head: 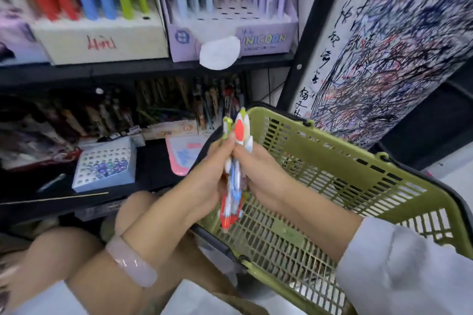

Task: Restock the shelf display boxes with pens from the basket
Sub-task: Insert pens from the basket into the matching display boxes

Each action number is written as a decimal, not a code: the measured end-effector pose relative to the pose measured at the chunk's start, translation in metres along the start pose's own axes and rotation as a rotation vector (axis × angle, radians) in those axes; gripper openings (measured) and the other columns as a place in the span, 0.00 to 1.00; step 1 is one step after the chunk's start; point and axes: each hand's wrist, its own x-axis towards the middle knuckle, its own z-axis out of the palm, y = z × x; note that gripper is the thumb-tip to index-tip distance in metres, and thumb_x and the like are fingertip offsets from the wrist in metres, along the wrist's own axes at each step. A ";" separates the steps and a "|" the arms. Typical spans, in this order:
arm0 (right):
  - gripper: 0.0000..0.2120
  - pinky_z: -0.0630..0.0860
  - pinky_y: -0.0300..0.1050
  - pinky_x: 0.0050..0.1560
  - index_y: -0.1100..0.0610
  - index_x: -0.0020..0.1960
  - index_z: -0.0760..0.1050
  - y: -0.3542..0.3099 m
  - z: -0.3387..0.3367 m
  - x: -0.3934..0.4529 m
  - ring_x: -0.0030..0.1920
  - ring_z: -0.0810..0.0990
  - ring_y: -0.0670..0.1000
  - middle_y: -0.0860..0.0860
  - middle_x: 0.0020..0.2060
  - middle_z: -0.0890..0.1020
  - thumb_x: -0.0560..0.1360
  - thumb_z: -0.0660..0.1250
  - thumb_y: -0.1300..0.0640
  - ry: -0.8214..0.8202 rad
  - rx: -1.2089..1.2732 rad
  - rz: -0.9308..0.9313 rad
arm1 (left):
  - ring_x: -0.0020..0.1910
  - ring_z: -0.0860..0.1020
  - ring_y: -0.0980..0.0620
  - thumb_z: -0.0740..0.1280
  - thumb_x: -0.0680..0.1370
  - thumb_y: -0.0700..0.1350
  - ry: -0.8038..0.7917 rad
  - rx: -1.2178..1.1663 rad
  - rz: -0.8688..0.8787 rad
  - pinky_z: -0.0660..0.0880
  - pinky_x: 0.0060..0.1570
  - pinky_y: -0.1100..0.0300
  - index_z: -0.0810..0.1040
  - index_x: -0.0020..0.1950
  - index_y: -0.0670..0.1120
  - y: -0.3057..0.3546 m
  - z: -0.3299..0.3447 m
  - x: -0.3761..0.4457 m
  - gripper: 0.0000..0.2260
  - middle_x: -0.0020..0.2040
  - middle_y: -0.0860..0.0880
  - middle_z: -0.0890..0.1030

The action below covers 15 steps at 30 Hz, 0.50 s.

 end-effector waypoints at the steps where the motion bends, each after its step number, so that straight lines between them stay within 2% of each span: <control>1: 0.14 0.77 0.44 0.44 0.63 0.53 0.74 -0.005 0.010 0.004 0.45 0.79 0.53 0.61 0.46 0.80 0.81 0.57 0.53 0.043 -0.079 -0.066 | 0.33 0.80 0.62 0.55 0.80 0.57 0.025 -0.019 0.008 0.76 0.33 0.69 0.75 0.46 0.48 0.006 -0.002 -0.002 0.15 0.41 0.51 0.78; 3: 0.18 0.77 0.50 0.53 0.61 0.52 0.73 -0.012 0.028 0.011 0.49 0.80 0.54 0.60 0.48 0.80 0.80 0.55 0.47 0.111 -0.319 -0.158 | 0.34 0.78 0.63 0.54 0.77 0.62 0.043 0.040 0.025 0.76 0.34 0.68 0.73 0.45 0.53 0.019 -0.009 -0.006 0.15 0.41 0.56 0.77; 5: 0.20 0.74 0.55 0.55 0.58 0.53 0.72 -0.018 0.039 0.016 0.51 0.79 0.55 0.55 0.48 0.80 0.79 0.52 0.43 0.165 -0.548 -0.218 | 0.38 0.77 0.61 0.54 0.71 0.66 0.053 0.081 0.064 0.74 0.37 0.65 0.72 0.45 0.55 0.029 -0.019 -0.011 0.17 0.42 0.57 0.77; 8: 0.20 0.70 0.54 0.57 0.56 0.53 0.74 -0.026 0.048 0.024 0.54 0.74 0.57 0.54 0.50 0.77 0.80 0.49 0.44 0.194 -0.898 -0.347 | 0.43 0.77 0.57 0.55 0.71 0.65 0.076 0.084 0.116 0.75 0.44 0.59 0.73 0.48 0.54 0.040 -0.031 -0.017 0.18 0.45 0.54 0.78; 9: 0.19 0.68 0.55 0.59 0.54 0.52 0.74 -0.030 0.050 0.026 0.55 0.72 0.56 0.54 0.50 0.75 0.80 0.48 0.45 0.181 -0.910 -0.351 | 0.44 0.78 0.55 0.56 0.75 0.62 0.093 0.079 0.146 0.75 0.46 0.58 0.74 0.48 0.52 0.044 -0.032 -0.020 0.16 0.46 0.52 0.79; 11: 0.16 0.66 0.53 0.62 0.48 0.44 0.71 -0.039 0.056 0.029 0.56 0.71 0.54 0.53 0.49 0.74 0.82 0.48 0.49 0.118 -0.740 -0.338 | 0.42 0.79 0.54 0.57 0.79 0.54 0.182 0.021 0.230 0.74 0.46 0.60 0.77 0.45 0.47 0.051 -0.034 -0.025 0.14 0.43 0.47 0.80; 13: 0.16 0.67 0.48 0.60 0.45 0.39 0.68 -0.047 0.064 0.027 0.54 0.72 0.52 0.49 0.44 0.73 0.82 0.48 0.51 0.062 -0.601 -0.318 | 0.38 0.79 0.55 0.59 0.80 0.49 0.242 -0.040 0.278 0.75 0.39 0.63 0.78 0.42 0.45 0.054 -0.040 -0.030 0.13 0.37 0.46 0.80; 15: 0.18 0.68 0.45 0.57 0.51 0.43 0.72 -0.049 0.071 0.026 0.53 0.73 0.52 0.49 0.42 0.75 0.82 0.47 0.49 0.019 -0.589 -0.327 | 0.35 0.81 0.55 0.61 0.79 0.47 0.234 -0.077 0.294 0.76 0.33 0.63 0.79 0.45 0.46 0.057 -0.046 -0.035 0.10 0.34 0.48 0.82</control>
